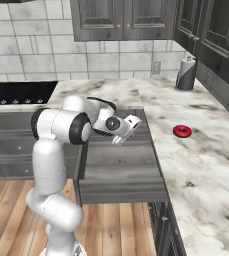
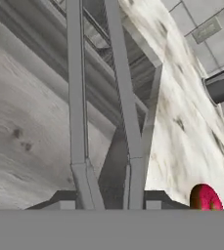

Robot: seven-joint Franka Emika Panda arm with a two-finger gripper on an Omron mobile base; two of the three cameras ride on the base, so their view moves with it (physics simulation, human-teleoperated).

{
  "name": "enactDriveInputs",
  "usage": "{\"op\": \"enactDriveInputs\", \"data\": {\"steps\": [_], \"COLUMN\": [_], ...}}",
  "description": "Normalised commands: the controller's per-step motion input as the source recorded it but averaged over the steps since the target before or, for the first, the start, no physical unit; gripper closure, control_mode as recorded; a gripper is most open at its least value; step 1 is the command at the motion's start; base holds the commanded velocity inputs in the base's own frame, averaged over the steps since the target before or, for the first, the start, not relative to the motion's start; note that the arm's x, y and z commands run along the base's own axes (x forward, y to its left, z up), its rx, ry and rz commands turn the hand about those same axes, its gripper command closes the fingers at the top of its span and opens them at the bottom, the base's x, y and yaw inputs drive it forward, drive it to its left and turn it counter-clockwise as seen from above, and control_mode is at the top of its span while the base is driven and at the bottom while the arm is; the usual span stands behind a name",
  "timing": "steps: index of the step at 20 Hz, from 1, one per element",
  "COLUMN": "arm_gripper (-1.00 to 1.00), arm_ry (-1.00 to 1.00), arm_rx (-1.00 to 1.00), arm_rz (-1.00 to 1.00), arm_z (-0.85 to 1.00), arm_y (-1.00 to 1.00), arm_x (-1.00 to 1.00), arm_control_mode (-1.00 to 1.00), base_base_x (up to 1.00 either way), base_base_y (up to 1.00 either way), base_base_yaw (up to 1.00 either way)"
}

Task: Pick the tongs from the drawer and place it on the counter.

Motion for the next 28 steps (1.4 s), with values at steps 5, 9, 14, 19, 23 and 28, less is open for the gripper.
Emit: {"op": "enactDriveInputs", "data": {"steps": [5,9,14,19,23,28], "arm_gripper": [1.0,1.0,1.0,1.0,1.0,1.0], "arm_ry": [0.0,0.06,0.4,0.41,0.27,0.14], "arm_rx": [0.02,0.08,0.27,0.36,0.3,0.22], "arm_rz": [-0.36,-0.29,-0.28,-0.15,-0.13,-0.12], "arm_z": [0.91,1.0,0.91,0.93,0.98,1.0], "arm_y": [-1.0,-1.0,-1.0,-1.0,-1.0,-0.9], "arm_x": [-0.09,-0.13,-0.29,-0.22,-0.01,0.08], "arm_control_mode": [-1.0,-1.0,-1.0,-1.0,-1.0,-1.0], "base_base_x": [0.0,0.0,0.0,0.0,0.0,0.0], "base_base_y": [0.0,0.0,0.0,0.0,0.0,0.0], "base_base_yaw": [0.0,0.0,0.0,0.0,0.0,0.0]}}
